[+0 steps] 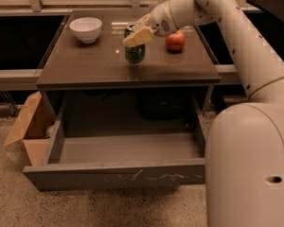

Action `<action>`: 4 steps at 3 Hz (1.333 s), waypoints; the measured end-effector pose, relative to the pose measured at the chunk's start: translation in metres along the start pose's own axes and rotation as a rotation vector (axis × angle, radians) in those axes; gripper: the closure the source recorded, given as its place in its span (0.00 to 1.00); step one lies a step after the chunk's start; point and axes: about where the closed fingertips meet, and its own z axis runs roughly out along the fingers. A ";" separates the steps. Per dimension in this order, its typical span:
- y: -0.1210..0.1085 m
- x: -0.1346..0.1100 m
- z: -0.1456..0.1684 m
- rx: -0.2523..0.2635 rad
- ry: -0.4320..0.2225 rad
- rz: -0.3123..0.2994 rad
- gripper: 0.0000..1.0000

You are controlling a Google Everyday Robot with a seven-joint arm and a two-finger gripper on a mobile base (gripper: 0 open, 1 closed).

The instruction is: Place green can into top drawer

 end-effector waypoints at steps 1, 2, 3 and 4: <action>0.039 -0.030 -0.022 -0.059 -0.048 -0.087 1.00; 0.039 -0.030 -0.022 -0.059 -0.048 -0.087 1.00; 0.058 -0.027 -0.023 -0.067 -0.043 -0.092 1.00; 0.094 -0.041 -0.043 -0.016 -0.081 -0.135 1.00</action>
Offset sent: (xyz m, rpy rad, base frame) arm -0.0345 0.0028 0.0280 0.0254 -0.0436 0.0809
